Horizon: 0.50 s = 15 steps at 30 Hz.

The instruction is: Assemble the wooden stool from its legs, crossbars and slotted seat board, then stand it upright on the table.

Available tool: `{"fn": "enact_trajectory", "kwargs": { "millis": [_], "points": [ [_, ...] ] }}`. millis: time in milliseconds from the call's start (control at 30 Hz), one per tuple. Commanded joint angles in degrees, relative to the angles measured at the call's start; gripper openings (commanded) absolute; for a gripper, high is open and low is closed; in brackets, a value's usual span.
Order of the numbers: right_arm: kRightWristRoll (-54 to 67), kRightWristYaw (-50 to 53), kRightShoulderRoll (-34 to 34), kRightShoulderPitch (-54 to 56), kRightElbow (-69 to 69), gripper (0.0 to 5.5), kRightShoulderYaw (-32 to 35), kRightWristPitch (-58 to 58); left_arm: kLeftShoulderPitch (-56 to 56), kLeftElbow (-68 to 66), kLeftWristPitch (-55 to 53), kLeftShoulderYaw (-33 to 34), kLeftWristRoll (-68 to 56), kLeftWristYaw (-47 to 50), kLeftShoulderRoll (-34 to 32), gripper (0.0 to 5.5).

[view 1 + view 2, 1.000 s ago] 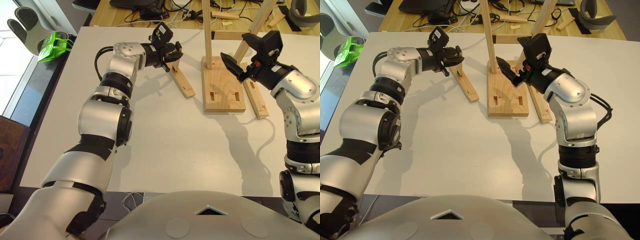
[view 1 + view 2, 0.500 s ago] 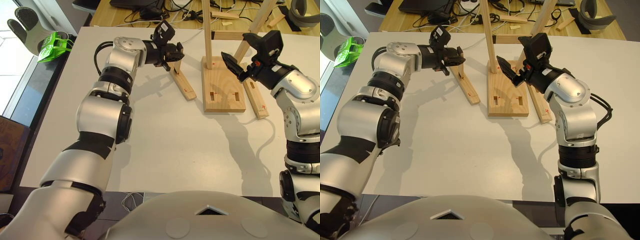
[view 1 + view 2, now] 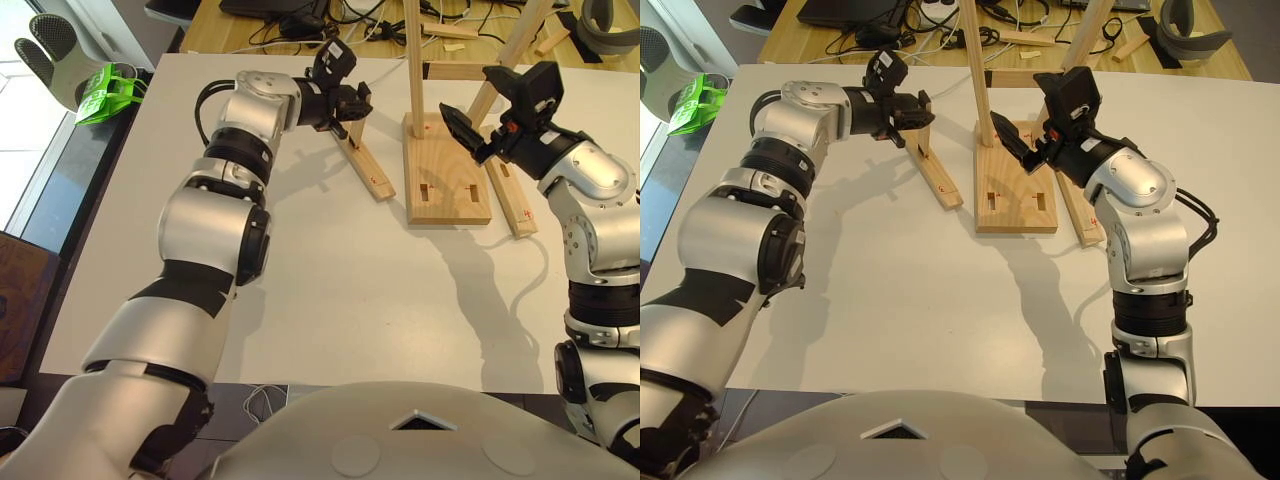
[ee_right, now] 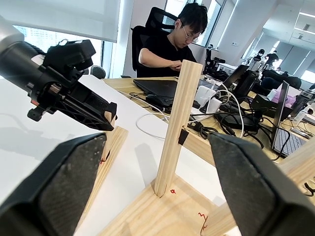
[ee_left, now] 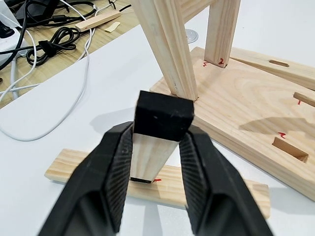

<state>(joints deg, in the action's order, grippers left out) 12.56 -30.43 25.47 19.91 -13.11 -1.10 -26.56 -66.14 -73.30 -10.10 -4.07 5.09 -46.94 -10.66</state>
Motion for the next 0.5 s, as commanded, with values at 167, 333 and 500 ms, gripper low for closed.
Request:
{"fn": "enact_trajectory", "kwargs": {
  "millis": [167, 333, 500],
  "points": [
    [-0.28, 0.44, -0.58, -0.59, -0.21, 3.83, -0.15, 0.06, 4.94, -4.06, -6.67, 0.84, 0.6, 2.61, 1.71, 1.36],
    [-0.26, 0.44, -0.66, -0.5, -0.27, 3.83, -0.17, 0.05, 5.67, -4.18, -7.12, 0.83, 0.91, 3.54, 1.74, 1.36],
    [-0.27, 0.42, -0.73, -0.37, -0.24, 3.83, -0.25, 0.07, 6.11, -4.33, -7.34, 0.58, 1.27, 4.84, 1.66, 1.35]
  ]
}}
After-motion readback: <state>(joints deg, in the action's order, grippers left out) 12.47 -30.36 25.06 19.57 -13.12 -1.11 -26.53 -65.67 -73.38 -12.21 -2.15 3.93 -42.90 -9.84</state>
